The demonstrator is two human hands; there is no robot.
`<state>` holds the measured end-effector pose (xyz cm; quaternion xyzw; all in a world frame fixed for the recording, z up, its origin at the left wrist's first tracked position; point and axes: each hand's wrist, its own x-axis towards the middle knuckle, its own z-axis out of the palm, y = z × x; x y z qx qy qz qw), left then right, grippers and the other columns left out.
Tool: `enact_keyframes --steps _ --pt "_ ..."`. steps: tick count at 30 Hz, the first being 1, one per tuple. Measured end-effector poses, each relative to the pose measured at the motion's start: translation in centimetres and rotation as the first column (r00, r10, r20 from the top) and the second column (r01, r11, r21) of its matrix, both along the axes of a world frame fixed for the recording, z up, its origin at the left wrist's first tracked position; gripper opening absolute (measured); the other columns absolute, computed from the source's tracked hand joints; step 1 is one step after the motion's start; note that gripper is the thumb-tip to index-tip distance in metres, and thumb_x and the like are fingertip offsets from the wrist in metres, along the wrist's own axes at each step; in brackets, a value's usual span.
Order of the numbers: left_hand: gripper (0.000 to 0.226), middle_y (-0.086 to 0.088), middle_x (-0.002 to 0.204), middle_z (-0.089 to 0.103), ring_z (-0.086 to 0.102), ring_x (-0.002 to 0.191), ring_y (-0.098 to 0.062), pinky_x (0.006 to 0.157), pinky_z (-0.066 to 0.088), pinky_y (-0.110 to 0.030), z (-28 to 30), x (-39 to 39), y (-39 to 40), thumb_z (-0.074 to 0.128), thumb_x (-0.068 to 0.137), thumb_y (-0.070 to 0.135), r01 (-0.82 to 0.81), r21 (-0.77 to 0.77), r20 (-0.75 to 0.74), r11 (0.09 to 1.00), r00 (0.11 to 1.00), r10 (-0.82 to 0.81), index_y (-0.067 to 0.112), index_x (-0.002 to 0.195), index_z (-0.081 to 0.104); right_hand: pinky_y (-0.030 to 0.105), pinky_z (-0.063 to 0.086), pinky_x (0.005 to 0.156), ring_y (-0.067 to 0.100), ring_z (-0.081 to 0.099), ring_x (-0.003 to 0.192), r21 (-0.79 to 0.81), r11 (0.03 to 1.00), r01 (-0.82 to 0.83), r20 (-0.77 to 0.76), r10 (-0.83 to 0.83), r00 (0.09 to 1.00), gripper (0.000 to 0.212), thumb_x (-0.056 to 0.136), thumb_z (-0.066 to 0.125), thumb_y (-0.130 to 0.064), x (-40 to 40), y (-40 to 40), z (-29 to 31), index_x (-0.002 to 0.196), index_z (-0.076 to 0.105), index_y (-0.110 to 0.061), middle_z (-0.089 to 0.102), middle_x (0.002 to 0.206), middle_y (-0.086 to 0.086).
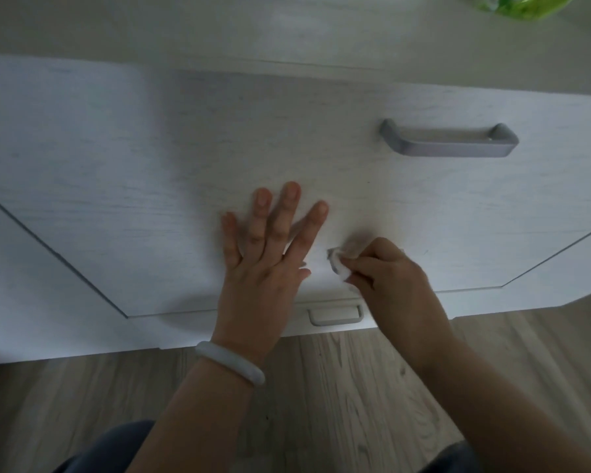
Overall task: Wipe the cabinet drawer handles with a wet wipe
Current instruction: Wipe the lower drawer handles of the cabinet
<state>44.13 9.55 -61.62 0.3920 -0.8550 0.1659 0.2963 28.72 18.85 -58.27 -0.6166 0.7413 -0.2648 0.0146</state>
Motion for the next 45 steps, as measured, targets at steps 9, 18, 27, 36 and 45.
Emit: enact_keyframes --steps 9,18,27,36,45 --pt "0.104 -0.001 0.159 -0.027 -0.024 0.146 -0.027 0.117 -0.008 -0.057 -0.5 -0.3 -0.3 0.072 0.081 0.038 -0.025 -0.037 -0.022 0.999 0.999 0.024 0.031 0.155 -0.001 0.026 0.049 0.070 0.014 0.057 0.067 0.069 0.996 0.057 -0.087 -0.051 0.995 0.010 0.084 0.070 -0.010 1.2 -1.1 0.6 0.090 0.077 -0.013 0.061 0.088 -0.001" --pt "0.102 -0.001 0.159 -0.026 -0.021 0.147 -0.027 0.117 -0.004 -0.059 -0.2 -0.1 -0.1 0.072 0.082 0.035 0.002 -0.020 -0.041 1.000 0.999 -0.002 0.031 0.155 0.002 0.006 0.036 0.069 0.009 0.055 0.075 0.149 0.974 0.169 0.014 -0.173 0.985 0.020 0.081 0.074 -0.011 -1.4 -0.1 1.6 0.101 0.076 -0.014 0.060 0.091 -0.006" --pt "0.098 0.000 0.159 -0.025 -0.020 0.147 -0.027 0.117 -0.005 -0.059 -0.1 0.0 0.1 0.072 0.085 0.027 0.023 -0.012 -0.064 1.000 0.998 -0.023 0.030 0.155 0.004 0.009 0.047 0.070 0.002 0.059 0.068 0.123 0.971 0.204 0.160 -0.222 0.962 0.020 0.084 0.072 -0.011 -1.0 1.0 1.7 0.103 0.075 -0.015 0.066 0.096 -0.007" --pt "0.105 -0.003 0.161 -0.021 -0.016 0.148 -0.030 0.118 -0.005 -0.058 0.0 0.0 0.3 0.076 0.080 0.008 -0.001 -0.038 -0.059 0.999 0.998 -0.001 0.027 0.156 0.005 0.015 0.050 0.078 0.007 0.059 0.071 0.087 0.976 0.202 0.200 -0.216 0.956 0.020 0.085 0.071 -0.015 2.3 -0.5 0.8 0.105 0.074 -0.012 0.062 0.095 -0.008" --pt "0.101 -0.003 0.161 -0.019 -0.015 0.149 -0.030 0.118 -0.007 -0.056 0.3 0.1 0.7 0.067 0.080 -0.005 0.023 -0.010 -0.067 1.000 0.997 -0.024 0.026 0.156 0.009 0.014 0.039 0.071 0.015 0.056 0.066 0.083 0.976 0.199 0.052 -0.204 0.978 0.013 0.088 0.063 -0.010 3.1 -0.9 0.7 0.079 0.072 -0.010 0.061 0.081 0.002"
